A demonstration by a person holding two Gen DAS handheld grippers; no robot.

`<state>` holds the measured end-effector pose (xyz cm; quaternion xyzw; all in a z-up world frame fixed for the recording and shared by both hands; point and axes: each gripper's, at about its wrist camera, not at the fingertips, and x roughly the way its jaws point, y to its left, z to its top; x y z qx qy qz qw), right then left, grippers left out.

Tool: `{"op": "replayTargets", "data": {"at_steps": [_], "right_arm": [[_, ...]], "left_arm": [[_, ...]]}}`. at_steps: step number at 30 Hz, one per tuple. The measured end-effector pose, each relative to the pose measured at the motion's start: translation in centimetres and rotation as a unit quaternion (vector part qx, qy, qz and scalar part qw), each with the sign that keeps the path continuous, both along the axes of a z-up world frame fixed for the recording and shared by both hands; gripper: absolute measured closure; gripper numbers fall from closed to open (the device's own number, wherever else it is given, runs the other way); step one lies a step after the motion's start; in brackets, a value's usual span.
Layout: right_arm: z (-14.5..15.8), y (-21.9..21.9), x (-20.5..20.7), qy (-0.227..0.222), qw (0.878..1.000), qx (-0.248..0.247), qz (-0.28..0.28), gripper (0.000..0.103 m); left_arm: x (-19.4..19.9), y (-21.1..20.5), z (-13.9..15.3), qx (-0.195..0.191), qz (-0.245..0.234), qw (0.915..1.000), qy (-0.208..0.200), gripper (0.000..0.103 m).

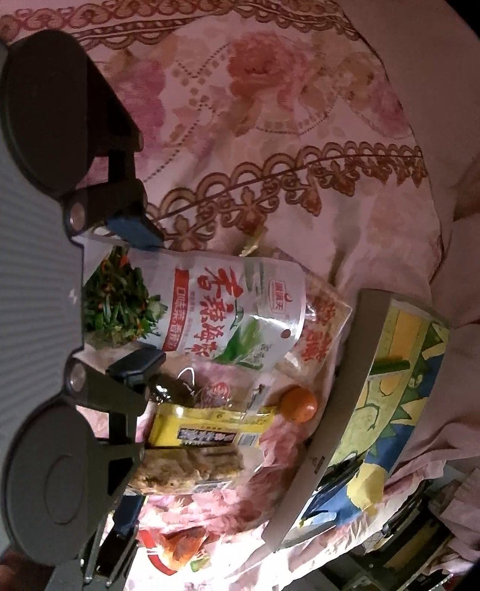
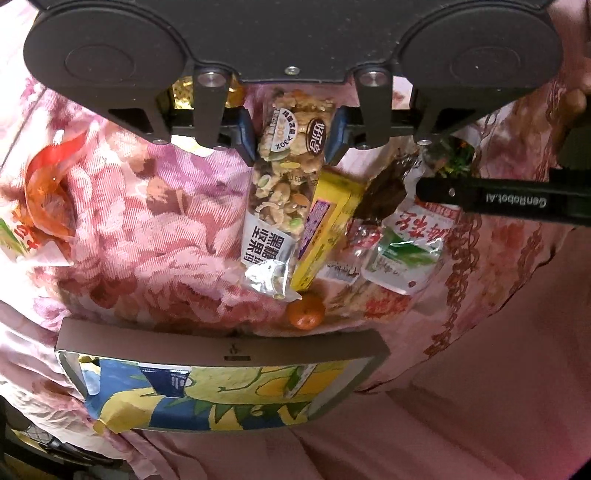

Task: Organize snacks
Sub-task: 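Grasp the seaweed pouch with the left gripper while the right gripper grasps the nut bar pack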

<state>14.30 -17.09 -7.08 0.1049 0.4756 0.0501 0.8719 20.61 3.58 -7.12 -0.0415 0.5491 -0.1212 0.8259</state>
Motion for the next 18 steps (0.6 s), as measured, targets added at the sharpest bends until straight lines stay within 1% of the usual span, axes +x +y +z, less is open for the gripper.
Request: {"op": "replayTargets", "data": {"at_steps": [5,6,7,9,12,18], "right_arm": [[0.11,0.42,-0.45,-0.001,1.000,-0.017,0.015,0.061],[0.09,0.49,-0.47,-0.002,1.000,-0.020,0.017,0.061],[0.04,0.55,-0.48,-0.003,1.000,-0.022,0.018,0.061],[-0.05,0.56,-0.46,-0.003,1.000,-0.023,0.017,0.061],[-0.15,0.35,-0.38,-0.004,1.000,-0.012,0.010,0.057],[-0.57,-0.39,0.08,0.005,1.000,0.020,-0.011,0.053]], "left_arm": [[-0.35,0.20,0.28,-0.006,0.005,1.0000,0.002,0.041],[-0.33,0.19,0.23,-0.004,0.005,1.0000,0.002,0.039],[-0.27,0.15,0.13,0.002,0.007,1.0000,0.002,0.034],[-0.03,0.01,-0.23,0.014,0.012,0.9998,0.004,0.030],[0.03,-0.01,-0.39,0.019,0.011,0.9997,0.004,0.026],[0.30,-0.43,-0.71,0.026,0.002,0.9996,0.004,0.025]]}}
